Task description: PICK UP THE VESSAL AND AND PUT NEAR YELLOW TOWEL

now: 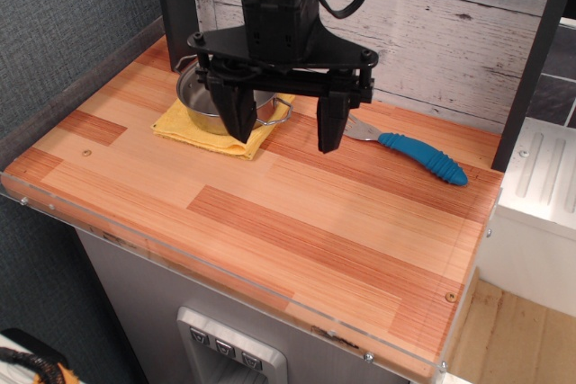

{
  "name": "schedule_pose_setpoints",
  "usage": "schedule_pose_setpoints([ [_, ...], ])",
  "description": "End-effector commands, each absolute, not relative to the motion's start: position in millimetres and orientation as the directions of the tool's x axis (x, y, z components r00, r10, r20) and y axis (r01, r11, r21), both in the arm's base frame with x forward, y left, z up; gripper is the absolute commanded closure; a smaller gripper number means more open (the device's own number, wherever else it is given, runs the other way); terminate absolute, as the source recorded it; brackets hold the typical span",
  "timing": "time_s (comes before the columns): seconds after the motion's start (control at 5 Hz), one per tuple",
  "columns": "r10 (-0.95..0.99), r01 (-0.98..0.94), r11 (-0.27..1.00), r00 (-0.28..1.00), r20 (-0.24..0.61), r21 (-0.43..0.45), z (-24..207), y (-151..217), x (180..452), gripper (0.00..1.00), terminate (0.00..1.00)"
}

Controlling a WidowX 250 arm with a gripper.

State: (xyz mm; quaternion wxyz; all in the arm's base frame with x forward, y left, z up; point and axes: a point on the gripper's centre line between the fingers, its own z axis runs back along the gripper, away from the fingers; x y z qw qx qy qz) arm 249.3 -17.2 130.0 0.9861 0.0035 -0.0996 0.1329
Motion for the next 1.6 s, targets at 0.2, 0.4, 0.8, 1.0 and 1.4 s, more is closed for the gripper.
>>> schedule_pose_setpoints([
  [0.2,0.458,-0.456,0.888,0.871,0.181,-0.053,122.8,1.7,258.0,0.0,0.0],
  [0.4,0.663,-0.66,0.746,0.727,0.179,-0.084,110.5,27.9,267.7,0.0,0.0],
  [0.8,0.874,-0.858,0.48,0.451,0.178,-0.183,88.9,82.1,287.0,0.0,0.0],
  [1.0,0.916,-0.893,0.387,0.343,0.209,-0.23,88.7,101.6,300.7,0.0,0.0],
  [1.4,0.94,-0.932,0.311,0.274,0.201,-0.184,72.1,126.9,323.2,0.0,0.0],
])
